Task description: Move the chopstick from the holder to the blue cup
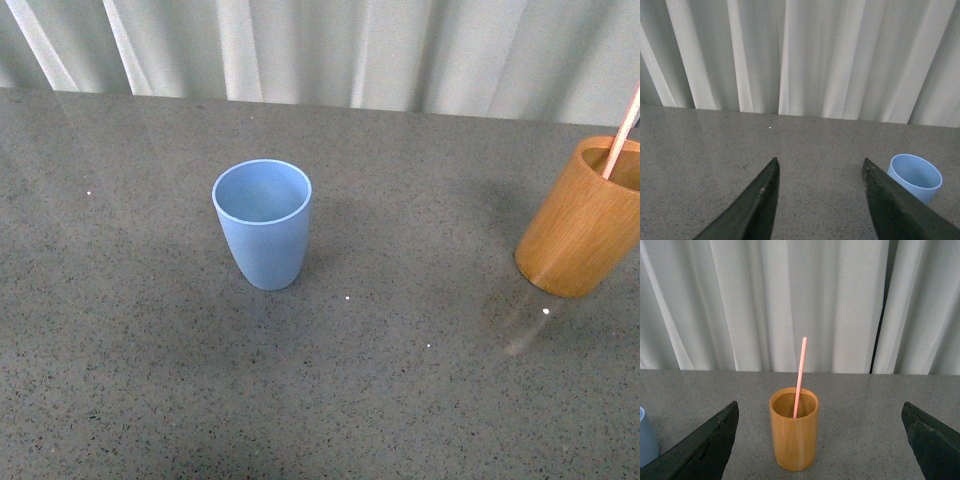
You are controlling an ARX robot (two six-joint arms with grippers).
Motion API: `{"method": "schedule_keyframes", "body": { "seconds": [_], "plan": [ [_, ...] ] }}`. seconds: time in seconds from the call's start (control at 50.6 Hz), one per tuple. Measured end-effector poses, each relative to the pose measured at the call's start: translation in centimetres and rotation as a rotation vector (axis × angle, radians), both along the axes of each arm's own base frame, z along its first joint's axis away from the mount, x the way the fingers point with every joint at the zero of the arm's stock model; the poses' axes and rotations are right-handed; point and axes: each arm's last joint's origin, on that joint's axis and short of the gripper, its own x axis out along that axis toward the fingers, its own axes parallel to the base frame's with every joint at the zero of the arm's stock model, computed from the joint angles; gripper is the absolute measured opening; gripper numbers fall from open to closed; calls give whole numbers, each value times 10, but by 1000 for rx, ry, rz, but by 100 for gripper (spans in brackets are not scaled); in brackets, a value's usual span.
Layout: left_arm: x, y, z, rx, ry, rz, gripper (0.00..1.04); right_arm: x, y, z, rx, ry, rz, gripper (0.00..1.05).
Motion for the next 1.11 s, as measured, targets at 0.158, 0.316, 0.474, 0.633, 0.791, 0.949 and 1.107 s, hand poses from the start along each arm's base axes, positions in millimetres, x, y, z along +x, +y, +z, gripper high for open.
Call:
{"method": "schedule_keyframes", "body": {
  "seconds": [0.158, 0.316, 0.474, 0.633, 0.791, 0.949, 1.107],
  "plan": [
    [0, 0, 0, 0, 0, 1, 76, 1, 0, 0, 14, 162, 135, 95],
    [0, 0, 0, 2, -1, 0, 100, 39, 5, 10, 50, 311, 301, 95],
    [0, 0, 0, 3, -1, 0, 98, 96, 19, 4, 44, 317, 314, 95],
    [0, 0, 0, 3, -1, 0, 98, 116, 24, -14, 23, 317, 269, 95],
    [0, 0, 0, 3, -1, 0, 98, 135, 10, -27, -25, 216, 100, 95],
    [0, 0, 0, 3, -1, 0, 98, 145, -13, -30, -28, 174, -81, 95],
    [0, 0, 0, 3, -1, 0, 98, 155, -26, -35, -11, 202, -95, 95]
  ]
}}
